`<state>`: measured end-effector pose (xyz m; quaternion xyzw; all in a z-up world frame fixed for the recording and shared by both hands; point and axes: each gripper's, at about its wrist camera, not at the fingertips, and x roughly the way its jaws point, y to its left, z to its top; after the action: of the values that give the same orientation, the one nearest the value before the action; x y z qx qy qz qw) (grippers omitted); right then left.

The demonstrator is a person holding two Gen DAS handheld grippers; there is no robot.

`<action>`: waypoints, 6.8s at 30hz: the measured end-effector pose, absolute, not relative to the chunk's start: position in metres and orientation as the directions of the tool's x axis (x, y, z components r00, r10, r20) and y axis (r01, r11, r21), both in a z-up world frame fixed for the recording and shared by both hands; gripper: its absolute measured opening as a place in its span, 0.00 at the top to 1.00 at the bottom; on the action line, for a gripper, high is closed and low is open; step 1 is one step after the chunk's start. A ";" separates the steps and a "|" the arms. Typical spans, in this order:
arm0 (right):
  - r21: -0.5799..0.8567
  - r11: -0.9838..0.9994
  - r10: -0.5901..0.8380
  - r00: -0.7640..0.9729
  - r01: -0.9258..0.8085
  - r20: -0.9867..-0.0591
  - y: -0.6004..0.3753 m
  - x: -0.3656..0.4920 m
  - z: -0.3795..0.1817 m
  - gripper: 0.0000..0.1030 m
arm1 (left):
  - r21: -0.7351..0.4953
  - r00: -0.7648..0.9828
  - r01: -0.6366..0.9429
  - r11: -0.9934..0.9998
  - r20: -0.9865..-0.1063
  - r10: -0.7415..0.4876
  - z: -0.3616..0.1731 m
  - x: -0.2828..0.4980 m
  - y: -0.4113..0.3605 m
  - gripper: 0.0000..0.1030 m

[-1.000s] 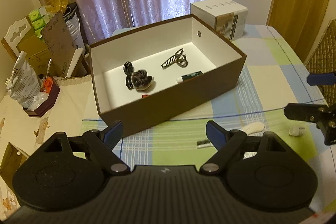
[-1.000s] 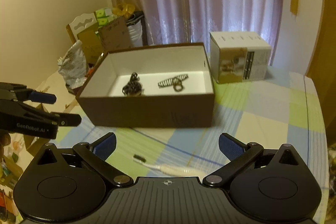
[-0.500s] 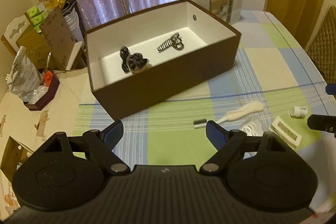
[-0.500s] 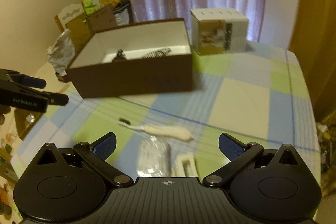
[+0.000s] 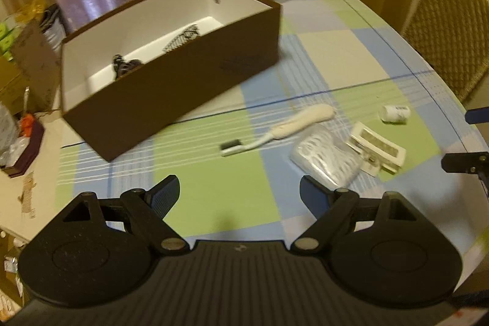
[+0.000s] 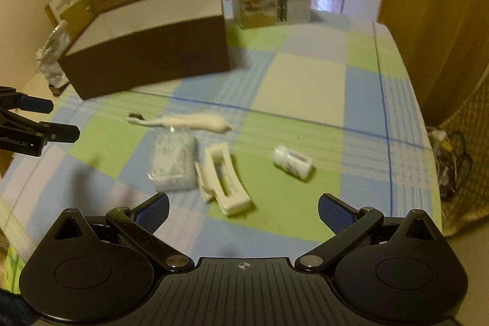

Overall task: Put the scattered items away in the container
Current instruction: 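Grasp the clear floss pick box with the left tool while the right tool approaches the toothbrush, then grasp the white toothbrush handle with the right tool while the left tool holds the floss box, then carry the toothbrush with the right tool while the left tool carries the floss box over the box, then lower the floss box into the box with the left tool while the right tool lowers the toothbrush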

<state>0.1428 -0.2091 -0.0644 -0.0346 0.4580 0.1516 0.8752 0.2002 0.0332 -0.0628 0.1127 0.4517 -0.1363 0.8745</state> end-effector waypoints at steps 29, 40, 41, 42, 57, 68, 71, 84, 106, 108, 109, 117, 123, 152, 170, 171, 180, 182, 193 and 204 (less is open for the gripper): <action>0.048 0.997 0.068 0.454 -0.055 -0.889 -0.273 0.143 -0.115 0.02 | 0.043 0.336 0.796 0.604 -0.861 -0.382 -0.136 0.246 -0.031 0.06; 0.071 0.996 0.039 0.429 0.059 -0.902 -0.293 0.143 -0.122 0.02 | 0.066 0.294 0.878 0.473 -0.855 -0.427 -0.155 0.265 -0.053 0.05; 0.073 0.995 0.040 0.428 0.061 -0.903 -0.294 0.143 -0.122 0.02 | 0.064 0.289 0.881 0.468 -0.856 -0.428 -0.158 0.266 -0.054 0.05; 0.074 0.995 0.040 0.428 0.062 -0.903 -0.294 0.144 -0.122 0.02 | 0.062 0.285 0.883 0.465 -0.859 -0.427 -0.161 0.266 -0.056 0.06; 0.099 0.995 0.103 0.469 -0.035 -0.877 -0.285 0.168 -0.118 0.02 | 0.069 0.397 0.747 0.662 -0.844 -0.360 -0.153 0.250 -0.007 0.18; 0.121 0.889 0.373 0.544 -0.442 -0.752 -0.222 0.214 -0.090 0.02 | 0.082 0.494 0.483 0.872 -0.848 -0.194 -0.133 0.242 0.071 0.18; 0.116 0.794 0.463 0.471 -0.597 -0.751 -0.192 0.229 -0.095 0.02 | 0.080 0.511 0.427 0.901 -0.843 -0.168 -0.128 0.240 0.085 0.18; 0.050 0.543 0.430 0.226 -0.838 -0.874 -0.108 0.300 -0.146 0.49 | 0.065 0.534 0.274 0.960 -0.840 -0.096 -0.120 0.221 0.133 0.18; 0.020 0.591 0.430 0.294 -0.807 -0.854 -0.045 0.214 -0.159 0.69 | 0.017 0.521 0.240 0.971 -0.846 -0.114 -0.127 0.210 0.149 0.18; 0.032 0.602 0.432 0.292 -0.798 -0.853 -0.039 0.219 -0.160 0.69 | 0.016 0.520 0.239 0.971 -0.847 -0.114 -0.128 0.210 0.150 0.18; 0.031 0.605 0.431 0.294 -0.796 -0.853 -0.037 0.219 -0.159 0.71 | 0.016 0.520 0.239 0.971 -0.847 -0.114 -0.128 0.209 0.151 0.18; 0.040 0.622 0.429 0.297 -0.782 -0.853 -0.033 0.209 -0.156 0.83 | 0.013 0.524 0.240 0.971 -0.844 -0.119 -0.125 0.207 0.153 0.18; 0.126 0.683 0.473 0.304 -0.719 -0.827 -0.052 0.204 -0.139 0.83 | 0.013 0.536 0.256 0.967 -0.834 -0.131 -0.119 0.207 0.150 0.18; 0.311 0.756 0.600 0.420 -0.576 -0.681 -0.083 0.260 -0.043 0.83 | 0.033 0.627 0.341 0.939 -0.753 -0.201 -0.040 0.263 0.148 0.18; 0.356 0.741 0.644 0.453 -0.569 -0.617 -0.008 0.391 -0.005 0.83 | 0.171 0.656 0.410 0.896 -0.737 -0.159 -0.017 0.409 0.178 0.18; 0.362 0.743 0.642 0.448 -0.562 -0.622 -0.004 0.396 -0.008 0.83 | 0.171 0.650 0.414 0.894 -0.743 -0.159 -0.021 0.416 0.179 0.18; 0.372 0.775 0.602 0.418 -0.511 -0.680 0.020 0.431 -0.043 0.83 | 0.190 0.589 0.474 0.860 -0.794 -0.149 -0.058 0.450 0.183 0.18; 0.359 0.778 0.591 0.409 -0.515 -0.695 0.023 0.435 -0.050 0.83 | 0.198 0.578 0.498 0.844 -0.802 -0.153 -0.064 0.454 0.184 0.18; 0.300 0.781 0.538 0.346 -0.548 -0.769 0.043 0.448 -0.085 0.83 | 0.251 0.503 0.613 0.749 -0.855 -0.126 -0.096 0.468 0.179 0.18; 0.269 0.785 0.501 0.317 -0.559 -0.805 0.056 0.457 -0.100 0.83 | 0.248 0.423 0.671 0.699 -0.902 -0.087 -0.122 0.481 0.176 0.18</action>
<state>0.4572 0.0562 -0.0999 -0.0295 0.4843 0.3267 0.8111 0.4813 0.1764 -0.1222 0.3043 0.4802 -0.2407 0.7867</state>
